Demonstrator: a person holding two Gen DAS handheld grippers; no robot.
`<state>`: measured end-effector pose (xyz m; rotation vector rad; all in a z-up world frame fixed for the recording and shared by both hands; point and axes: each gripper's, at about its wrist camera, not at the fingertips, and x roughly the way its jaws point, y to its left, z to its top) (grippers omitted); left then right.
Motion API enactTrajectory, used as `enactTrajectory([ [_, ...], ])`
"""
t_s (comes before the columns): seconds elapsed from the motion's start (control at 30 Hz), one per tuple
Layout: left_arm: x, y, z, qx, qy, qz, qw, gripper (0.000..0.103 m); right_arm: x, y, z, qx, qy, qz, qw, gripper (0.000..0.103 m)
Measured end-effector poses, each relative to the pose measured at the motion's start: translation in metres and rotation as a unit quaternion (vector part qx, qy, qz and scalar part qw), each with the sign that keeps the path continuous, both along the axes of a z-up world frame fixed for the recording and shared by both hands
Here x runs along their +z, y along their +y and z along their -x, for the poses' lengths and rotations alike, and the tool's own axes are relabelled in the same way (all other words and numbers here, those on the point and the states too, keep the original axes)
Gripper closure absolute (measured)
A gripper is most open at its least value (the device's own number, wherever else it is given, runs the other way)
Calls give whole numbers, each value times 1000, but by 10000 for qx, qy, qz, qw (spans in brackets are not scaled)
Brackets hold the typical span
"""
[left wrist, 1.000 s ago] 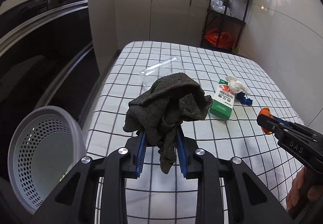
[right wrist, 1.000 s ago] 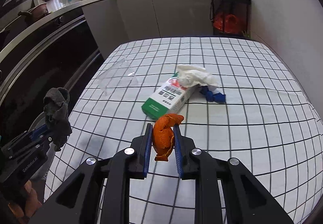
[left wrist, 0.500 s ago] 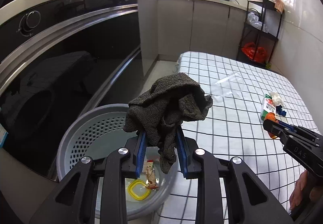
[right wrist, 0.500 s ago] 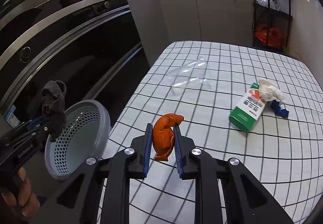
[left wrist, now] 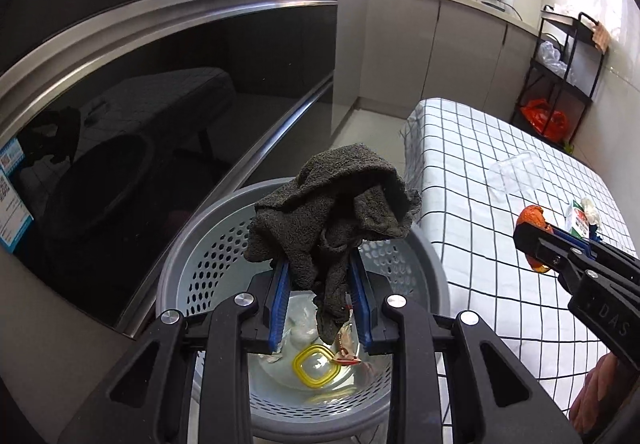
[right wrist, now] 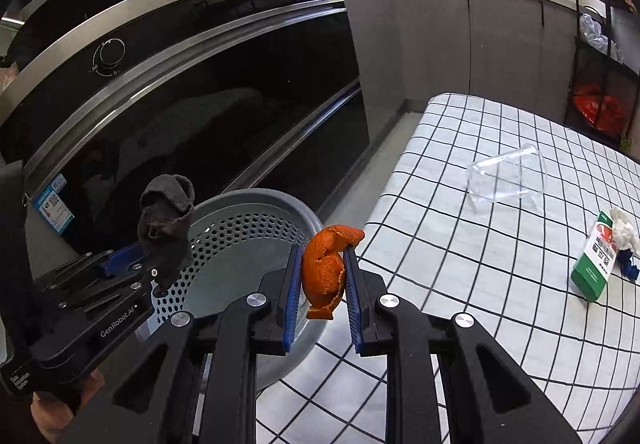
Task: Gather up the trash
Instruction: 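Carry peel and cloth over the wastebasket and open both tools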
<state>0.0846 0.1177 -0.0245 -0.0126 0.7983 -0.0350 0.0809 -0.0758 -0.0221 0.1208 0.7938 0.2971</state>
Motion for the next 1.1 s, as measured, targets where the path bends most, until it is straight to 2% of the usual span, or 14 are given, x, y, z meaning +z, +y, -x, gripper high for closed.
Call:
enactTrajectory([
  [0.47,-21,24,-11,257,471,-55,9985,75,-15,58,-17,588,80,178,9981,83],
  [1.1,-45,42,-25,328,1135,46,9930,70,-37,92,-32,876,390,424,9945,83],
])
